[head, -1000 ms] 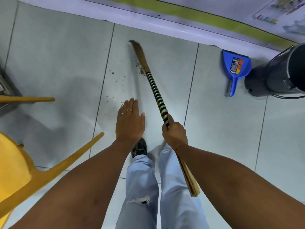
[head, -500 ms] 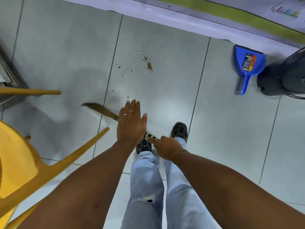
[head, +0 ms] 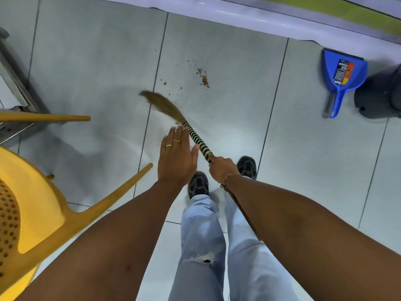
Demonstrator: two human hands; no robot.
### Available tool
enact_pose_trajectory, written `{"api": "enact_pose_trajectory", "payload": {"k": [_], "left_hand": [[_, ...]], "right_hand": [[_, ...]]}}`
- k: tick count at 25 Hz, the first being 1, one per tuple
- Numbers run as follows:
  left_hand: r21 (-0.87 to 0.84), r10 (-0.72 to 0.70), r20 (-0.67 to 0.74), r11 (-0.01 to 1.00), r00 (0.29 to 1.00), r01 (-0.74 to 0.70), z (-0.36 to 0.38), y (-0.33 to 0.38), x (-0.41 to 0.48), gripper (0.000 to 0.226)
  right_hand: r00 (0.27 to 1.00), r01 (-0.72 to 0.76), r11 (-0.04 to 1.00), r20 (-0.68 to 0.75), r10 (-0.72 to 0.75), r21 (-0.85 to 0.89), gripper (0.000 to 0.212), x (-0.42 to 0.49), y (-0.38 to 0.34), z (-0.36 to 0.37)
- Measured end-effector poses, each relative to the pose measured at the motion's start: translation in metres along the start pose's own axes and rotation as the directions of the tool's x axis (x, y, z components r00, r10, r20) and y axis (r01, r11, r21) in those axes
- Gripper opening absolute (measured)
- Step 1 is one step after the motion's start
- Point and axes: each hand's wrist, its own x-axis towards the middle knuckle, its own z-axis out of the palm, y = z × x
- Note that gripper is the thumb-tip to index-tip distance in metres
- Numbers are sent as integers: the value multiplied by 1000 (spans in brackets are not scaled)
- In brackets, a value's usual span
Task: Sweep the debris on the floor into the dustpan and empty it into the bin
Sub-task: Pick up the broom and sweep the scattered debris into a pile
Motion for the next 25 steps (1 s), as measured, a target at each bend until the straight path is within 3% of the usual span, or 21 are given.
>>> {"api": "enact_pose_trajectory", "payload": {"k": [9,12,15,20,25], "left_hand": [[36,8,-1,999,1000,-8,-7,-14,-6,54],[43,12,-27,999,1000,-11,-9,-12,-14,53],[52,16,-16,999,1000,-15,-11,-2,-17,53],[28,-29,43,999,999,28,-2,27,-15,54],[27,7,175,1000,985,-12,20,65,-18,51]], "right_hand": [[987,-94,987,-115,110,133,41,13,-6,-18],[979,-33,985,-192,67,172,42,0,7,-22],[972,72,993,-228,-51,88,45,-20,28,-26],[962,240,956,-88,-257,-166,47,-40,66,-27],[930,367,885,116,-348,-286,45,-51,116,-18]]}}
